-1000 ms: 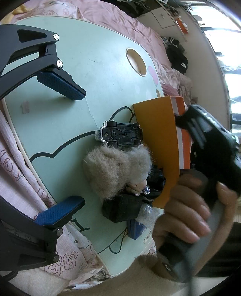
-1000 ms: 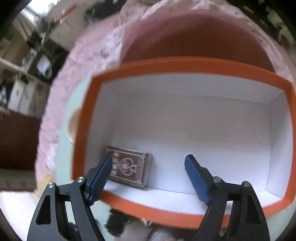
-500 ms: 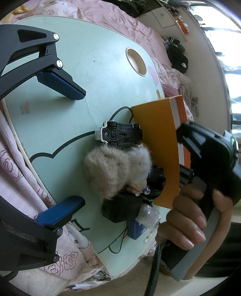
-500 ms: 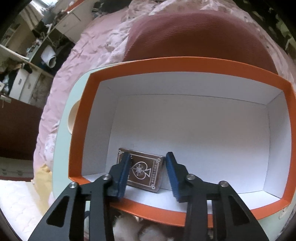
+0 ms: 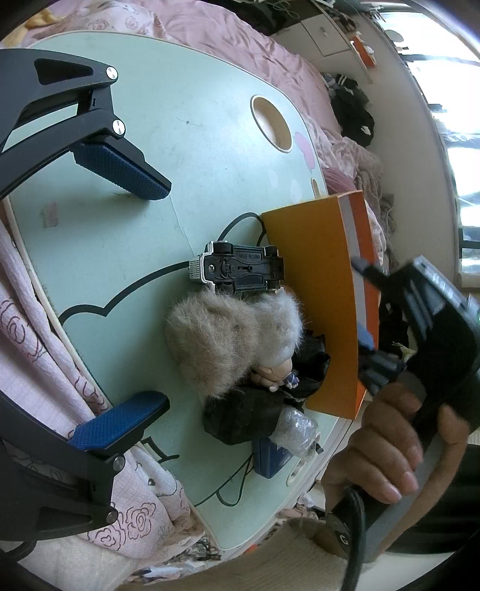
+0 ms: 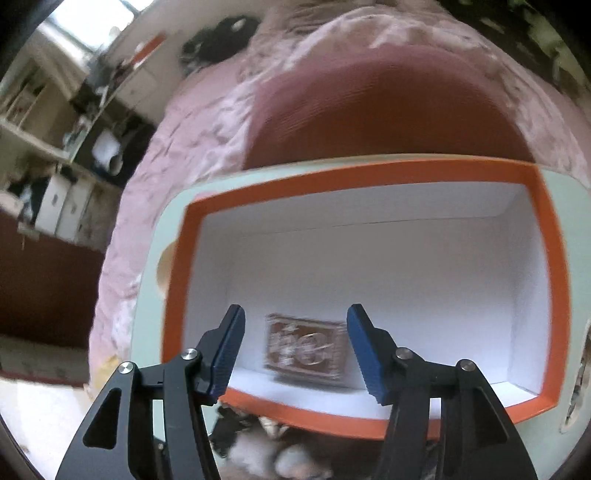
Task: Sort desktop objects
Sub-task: 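Close the right gripper around the brown card box, then carry the brown card box out and set it by the blue tin, open right gripper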
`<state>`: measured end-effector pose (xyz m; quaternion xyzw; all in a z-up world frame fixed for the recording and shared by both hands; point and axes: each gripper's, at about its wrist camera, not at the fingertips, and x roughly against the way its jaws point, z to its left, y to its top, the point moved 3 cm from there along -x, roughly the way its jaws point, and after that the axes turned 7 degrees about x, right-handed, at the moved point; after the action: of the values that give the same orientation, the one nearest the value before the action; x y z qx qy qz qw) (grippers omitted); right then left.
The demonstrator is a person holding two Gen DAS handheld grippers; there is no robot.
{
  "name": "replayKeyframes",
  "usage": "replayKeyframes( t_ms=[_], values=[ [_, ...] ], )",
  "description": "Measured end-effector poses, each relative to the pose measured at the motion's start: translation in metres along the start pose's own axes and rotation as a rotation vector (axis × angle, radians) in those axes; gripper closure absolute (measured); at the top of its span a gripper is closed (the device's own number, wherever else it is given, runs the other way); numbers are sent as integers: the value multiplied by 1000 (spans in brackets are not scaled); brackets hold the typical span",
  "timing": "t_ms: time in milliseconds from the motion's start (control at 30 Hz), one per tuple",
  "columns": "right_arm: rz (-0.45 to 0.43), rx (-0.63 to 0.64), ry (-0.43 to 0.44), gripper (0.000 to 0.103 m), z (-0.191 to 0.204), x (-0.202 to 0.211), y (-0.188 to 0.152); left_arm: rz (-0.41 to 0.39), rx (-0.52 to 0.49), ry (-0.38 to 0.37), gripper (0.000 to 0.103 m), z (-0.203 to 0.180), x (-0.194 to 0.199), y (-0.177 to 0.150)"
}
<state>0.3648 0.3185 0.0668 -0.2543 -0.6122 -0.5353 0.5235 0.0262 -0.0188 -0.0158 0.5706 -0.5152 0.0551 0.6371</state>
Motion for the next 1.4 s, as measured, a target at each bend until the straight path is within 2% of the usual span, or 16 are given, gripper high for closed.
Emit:
replayKeyframes(
  t_ms=[133, 200, 267, 333, 367, 433, 500, 533, 667, 733, 900, 967, 1033, 1167, 1300, 1400],
  values=[
    [78, 106, -116, 25, 28, -19, -5, 1, 0, -1, 0, -1, 0, 0],
    [77, 167, -240, 11, 35, -25, -9, 0, -1, -2, 0, -1, 0, -1],
    [104, 117, -194, 10, 27, -33, -9, 1, 0, -3, 0, -1, 0, 0],
    [168, 78, -172, 13, 14, -41, -9, 0, -3, -2, 0, -2, 1, 1],
    [152, 113, -224, 14, 11, -40, -8, 0, -3, -3, 0, -1, 2, 1],
    [144, 136, -231, 17, 12, -38, -10, -1, -4, -5, 0, -2, 3, 1],
    [142, 180, -320, 47, 13, -33, -13, -2, -4, -5, 0, -2, 3, 1],
    [143, 185, -341, 47, 9, -32, -16, -1, -4, -6, 0, -2, 3, 1],
    [112, 204, -321, 48, 4, -27, -18, -1, -5, -7, 0, -3, 3, 1],
    [95, 183, -263, 48, 4, -26, -13, -1, -4, -8, 0, -4, 4, 1],
    [-119, 124, -62, 48, -12, 45, -18, -1, -7, -9, 0, -3, 4, 1],
    [-190, 128, 21, 48, -16, 78, -33, -1, -8, -10, 0, -3, 4, 1],
    [-237, 159, 55, 48, -18, 102, -53, 0, -8, -10, 0, -3, 4, 1],
    [-273, 230, 43, 48, -20, 114, -98, 0, -10, -12, 0, -3, 4, 1],
    [-227, 284, -7, 47, -40, 104, -157, 0, -11, -12, 0, -5, 4, 1],
    [-159, 310, -83, 47, -45, 78, -181, 2, -12, -12, 0, -4, 5, 1]
  ],
)
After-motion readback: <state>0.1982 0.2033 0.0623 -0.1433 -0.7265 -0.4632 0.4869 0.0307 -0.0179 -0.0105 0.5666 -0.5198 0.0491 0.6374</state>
